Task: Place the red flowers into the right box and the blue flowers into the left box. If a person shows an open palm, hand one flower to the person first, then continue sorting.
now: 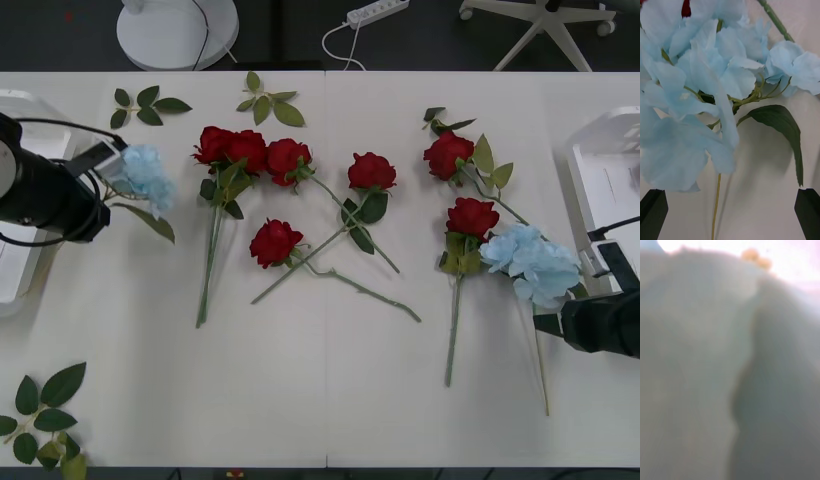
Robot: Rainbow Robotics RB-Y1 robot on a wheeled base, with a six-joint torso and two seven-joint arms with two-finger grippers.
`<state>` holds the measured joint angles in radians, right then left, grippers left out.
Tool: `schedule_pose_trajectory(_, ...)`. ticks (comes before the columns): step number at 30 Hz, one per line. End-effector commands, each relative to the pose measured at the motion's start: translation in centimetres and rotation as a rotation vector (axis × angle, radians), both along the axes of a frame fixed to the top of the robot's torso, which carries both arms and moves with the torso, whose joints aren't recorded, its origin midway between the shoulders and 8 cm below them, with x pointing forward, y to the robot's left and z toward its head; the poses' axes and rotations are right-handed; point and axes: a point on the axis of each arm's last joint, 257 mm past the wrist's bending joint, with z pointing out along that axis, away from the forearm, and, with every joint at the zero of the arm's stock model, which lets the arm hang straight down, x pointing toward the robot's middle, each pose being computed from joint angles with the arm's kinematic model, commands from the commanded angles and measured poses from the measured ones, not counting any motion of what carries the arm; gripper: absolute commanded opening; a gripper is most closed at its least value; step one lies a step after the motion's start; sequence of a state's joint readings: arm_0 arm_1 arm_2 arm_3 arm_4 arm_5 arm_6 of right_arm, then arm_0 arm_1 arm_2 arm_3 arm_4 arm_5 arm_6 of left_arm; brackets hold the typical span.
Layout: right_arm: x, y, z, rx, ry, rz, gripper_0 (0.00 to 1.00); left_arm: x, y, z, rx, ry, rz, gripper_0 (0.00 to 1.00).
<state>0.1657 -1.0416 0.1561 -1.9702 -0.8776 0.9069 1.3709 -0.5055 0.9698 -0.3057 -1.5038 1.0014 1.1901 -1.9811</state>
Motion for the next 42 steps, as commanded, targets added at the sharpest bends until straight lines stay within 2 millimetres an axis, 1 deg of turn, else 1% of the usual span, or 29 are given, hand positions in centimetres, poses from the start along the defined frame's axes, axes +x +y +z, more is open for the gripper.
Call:
schedule_pose_trajectory(1, 2.2, 1.9, -1.0, 0.017, -0.03, -0.004, 1.0, 0.4, 7.6, 11.1, 0.073, -0.12, 0.194, 0.0)
schedule_pose_trajectory(2, 2.4, 2.1, -1.4, 0.015, -0.03, -0.004, 1.0, 0.3, 9.6, 12.6, 0.125, -0.139, 0.228, 0.0)
schedule_pose_trajectory(3, 2.6, 2.2, -1.4, 0.015, -0.032, -0.004, 1.0, 0.1, 10.6, 13.4, 0.153, -0.148, 0.246, 0.0)
schedule_pose_trajectory(4, 3.0, 2.4, -1.5, 0.017, -0.036, -0.01, 1.0, -0.1, 12.8, 14.7, 0.212, -0.166, 0.283, 0.0)
schedule_pose_trajectory(5, 3.2, 2.6, -1.6, 0.021, -0.038, -0.011, 1.0, -0.2, 13.9, 15.1, 0.243, -0.173, 0.301, 0.0)
schedule_pose_trajectory(6, 3.6, 2.9, -1.7, 0.024, -0.044, -0.013, 1.0, -0.5, 16.4, 16.0, 0.311, -0.186, 0.347, 0.0)
schedule_pose_trajectory(7, 3.7, 3.0, -1.7, 0.024, -0.047, -0.012, 1.0, -0.6, 17.3, 16.2, 0.328, -0.189, 0.365, 0.0)
schedule_pose_trajectory(9, 4.1, 3.3, -2.0, 0.017, -0.052, -0.011, 1.0, -1.1, 21.2, 16.7, 0.398, -0.199, 0.449, 0.0)
schedule_pose_trajectory(10, 4.3, 3.5, -2.0, 0.018, -0.054, -0.011, 1.0, -1.1, 22.1, 16.9, 0.413, -0.206, 0.465, 0.0)
schedule_pose_trajectory(11, 4.5, 3.5, -2.3, 0.015, -0.047, -0.013, 1.0, -1.0, 23.7, 17.3, 0.444, -0.225, 0.491, 0.0)
schedule_pose_trajectory(12, 4.7, 3.6, -2.6, 0.007, -0.042, -0.013, 1.0, -0.8, 24.9, 17.5, 0.46, -0.243, 0.508, 0.0)
schedule_pose_trajectory(15, 5.1, 3.6, -3.5, -0.017, -0.034, -0.008, 1.0, -0.5, 26.6, 16.7, 0.434, -0.256, 0.533, 0.0)
schedule_pose_trajectory(18, 5.4, 3.7, -4.0, -0.021, -0.025, -0.008, 1.0, 0.0, 27.9, 16.4, 0.463, -0.283, 0.531, 0.01)
schedule_pose_trajectory(19, 5.5, 3.8, -4.1, -0.024, -0.022, -0.007, 1.0, 0.1, 28.6, 16.4, 0.489, -0.292, 0.532, 0.16)
schedule_pose_trajectory(21, 5.6, 3.9, -4.4, -0.026, -0.015, -0.004, 1.0, 0.0, 29.4, 16.4, 0.513, -0.299, 0.537, 0.36)
schedule_pose_trajectory(22, 5.6, 4.0, -4.6, -0.03, -0.011, 0.001, 1.0, 0.0, 29.8, 16.3, 0.52, -0.3, 0.54, 0.5)
schedule_pose_trajectory(23, 5.6, 4.0, -4.7, -0.033, -0.009, 0.002, 1.0, 0.0, 29.9, 16.3, 0.519, -0.303, 0.542, 0.6)
schedule_pose_trajectory(24, 5.8, 4.1, -4.7, -0.035, -0.009, 0.005, 1.0, 0.0, 30.2, 16.3, 0.521, -0.305, 0.544, 0.75)
schedule_pose_trajectory(25, 5.8, 4.0, -4.8, -0.037, -0.008, 0.004, 1.0, 0.0, 30.5, 16.3, 0.524, -0.311, 0.545, 0.82)
schedule_pose_trajectory(28, 5.9, 3.8, -4.8, -0.051, -0.012, 0.009, 1.0, 0.1, 30.5, 16.2, 0.521, -0.31, 0.539, 0.91)
schedule_pose_trajectory(30, 5.9, 3.6, -4.9, -0.06, -0.01, 0.01, 1.0, 0.1, 30.3, 16.0, 0.508, -0.307, 0.537, 0.92)
schedule_pose_trajectory(33, 6.0, 3.3, -5.2, -0.071, -0.003, 0.01, 1.0, 0.5, 29.2, 15.5, 0.463, -0.304, 0.526, 0.95)
schedule_pose_trajectory(35, 6.1, 3.1, -5.5, -0.075, 0.002, 0.006, 0.86, 0.8, 27.3, 14.7, 0.388, -0.289, 0.508, 0.96)
schedule_pose_trajectory(36, 6.2, 3.0, -5.4, -0.076, 0.001, 0.006, 0.78, 0.9, 26.2, 14.3, 0.344, -0.278, 0.501, 0.97)
schedule_pose_trajectory(37, 6.2, 3.1, -5.6, -0.076, 0.003, 0.007, 0.73, 1.0, 25.4, 14.2, 0.316, -0.274, 0.496, 0.96)
schedule_pose_trajectory(39, 6.3, 2.9, -5.5, -0.079, 0.001, 0.006, 0.61, 0.9, 22.2, 13.6, 0.188, -0.234, 0.488, 0.96)
schedule_pose_trajectory(41, 6.2, 2.8, -5.6, -0.086, 0.003, 0.007, 0.54, 0.7, 20.0, 13.4, 0.101, -0.207, 0.498, 0.97)
schedule_pose_trajectory(42, 6.2, 2.7, -5.6, -0.085, 0.003, 0.005, 0.43, 0.6, 17.6, 13.2, 0.017, -0.186, 0.509, 0.97)
